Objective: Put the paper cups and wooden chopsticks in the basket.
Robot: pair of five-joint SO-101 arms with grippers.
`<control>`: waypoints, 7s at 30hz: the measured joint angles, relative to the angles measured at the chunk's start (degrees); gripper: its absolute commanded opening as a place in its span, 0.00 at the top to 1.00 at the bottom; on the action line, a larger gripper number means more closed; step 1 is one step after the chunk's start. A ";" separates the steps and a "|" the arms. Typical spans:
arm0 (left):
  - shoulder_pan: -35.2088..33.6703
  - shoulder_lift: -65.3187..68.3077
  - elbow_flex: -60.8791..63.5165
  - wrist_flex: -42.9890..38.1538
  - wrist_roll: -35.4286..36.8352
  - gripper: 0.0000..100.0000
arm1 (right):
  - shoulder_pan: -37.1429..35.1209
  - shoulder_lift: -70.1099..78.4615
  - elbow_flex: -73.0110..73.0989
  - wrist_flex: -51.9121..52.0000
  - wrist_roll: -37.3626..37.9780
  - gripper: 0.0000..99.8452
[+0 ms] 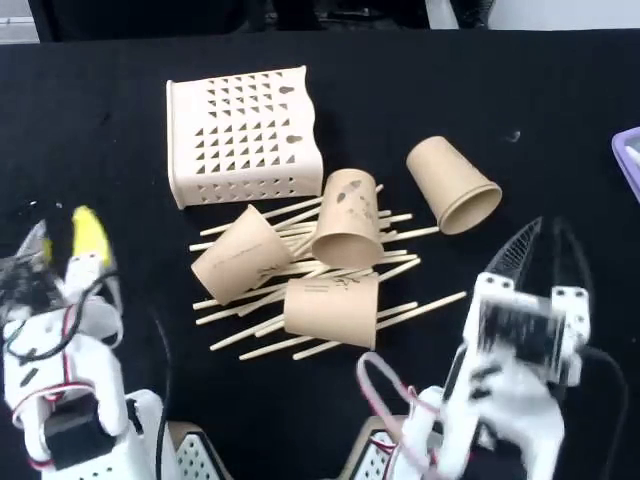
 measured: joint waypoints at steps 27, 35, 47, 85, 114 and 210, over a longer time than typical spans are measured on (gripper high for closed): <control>14.42 102.07 -54.07 -0.44 9.85 0.84 | -32.70 61.71 -15.82 -11.43 -13.63 0.87; 13.89 102.15 -54.42 -0.35 9.85 0.84 | -32.70 73.85 -27.08 -6.68 -19.34 0.87; 14.24 93.27 -61.27 -1.32 9.85 0.83 | -32.70 103.12 -49.93 4.04 -25.85 0.87; 1.85 117.01 -59.78 -6.95 9.76 0.84 | -33.85 106.64 -58.29 15.12 -26.20 0.87; 0.62 93.54 -88.70 19.96 14.07 0.78 | -33.05 104.97 -45.27 8.26 -26.20 0.87; 38.59 111.47 -118.15 37.80 -2.02 0.81 | -25.49 94.59 -25.85 -29.01 -25.14 0.99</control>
